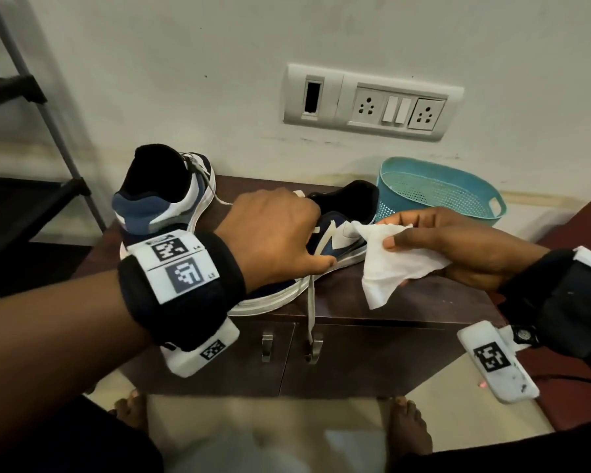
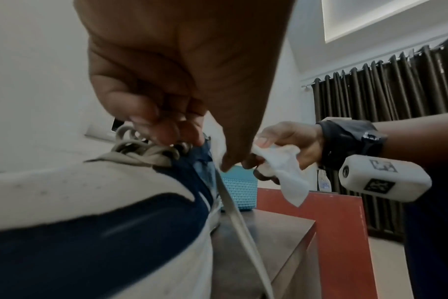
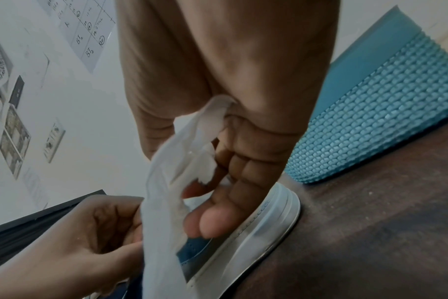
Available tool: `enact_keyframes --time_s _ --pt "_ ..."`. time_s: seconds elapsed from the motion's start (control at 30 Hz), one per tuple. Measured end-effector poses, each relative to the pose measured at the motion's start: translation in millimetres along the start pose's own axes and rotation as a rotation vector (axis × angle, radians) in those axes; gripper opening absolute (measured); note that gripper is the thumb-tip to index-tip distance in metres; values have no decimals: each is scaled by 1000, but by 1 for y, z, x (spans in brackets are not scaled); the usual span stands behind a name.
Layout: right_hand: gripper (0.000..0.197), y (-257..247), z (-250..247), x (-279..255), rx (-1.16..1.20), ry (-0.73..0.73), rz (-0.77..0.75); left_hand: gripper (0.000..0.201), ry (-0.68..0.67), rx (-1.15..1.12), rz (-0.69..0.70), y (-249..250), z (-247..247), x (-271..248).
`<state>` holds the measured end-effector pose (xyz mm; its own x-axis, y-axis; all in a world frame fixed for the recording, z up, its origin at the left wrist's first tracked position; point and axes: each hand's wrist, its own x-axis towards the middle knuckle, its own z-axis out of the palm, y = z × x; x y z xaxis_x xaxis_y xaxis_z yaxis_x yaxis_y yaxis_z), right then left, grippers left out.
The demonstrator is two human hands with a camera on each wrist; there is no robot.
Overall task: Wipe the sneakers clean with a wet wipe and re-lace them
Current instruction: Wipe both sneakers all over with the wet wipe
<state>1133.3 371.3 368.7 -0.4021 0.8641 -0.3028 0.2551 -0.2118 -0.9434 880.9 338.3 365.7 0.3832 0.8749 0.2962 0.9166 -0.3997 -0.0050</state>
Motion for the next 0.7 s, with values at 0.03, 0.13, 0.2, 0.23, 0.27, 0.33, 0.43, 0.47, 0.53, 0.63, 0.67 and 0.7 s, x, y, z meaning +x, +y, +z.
enact_keyframes --time_s 0.03,0.13,0.2,0.23,0.27,0.33,0.43,0.47,0.53,0.63,0.67,0.7 --pt "25 -1 1 0 2 -3 -2 47 8 -13 1 1 1 0" --pt "24 -4 3 0 10 1 -6 36 1 -106 3 -1 -1 0" --pt "26 -3 2 -1 12 6 -5 27 -50 -242 -48 -3 -7 -3" --pt "28 -3 1 -2 10 3 -3 22 -74 -376 -99 -4 -12 -4" --pt "29 -2 0 -3 8 0 -1 16 -110 -549 -163 -6 -16 -3" --pt "32 -1 -2 -3 9 -3 7 7 -185 -892 -310 -12 -27 0" --pt "33 1 -3 -4 5 -4 4 15 -110 -1101 -435 -35 -43 8" --pt "32 1 -2 -4 5 -7 2 18 -60 -1130 -451 -46 -47 10" --pt "30 1 -1 -4 6 -17 4 13 48 -1121 -471 -66 -49 15" --pt "30 1 5 -3 8 -20 7 9 212 -872 -457 -90 -37 19" --pt "29 1 7 -2 5 -24 5 17 216 -728 -452 -96 -31 20" --pt "27 0 9 -2 1 -27 3 27 183 -582 -455 -99 -26 20"
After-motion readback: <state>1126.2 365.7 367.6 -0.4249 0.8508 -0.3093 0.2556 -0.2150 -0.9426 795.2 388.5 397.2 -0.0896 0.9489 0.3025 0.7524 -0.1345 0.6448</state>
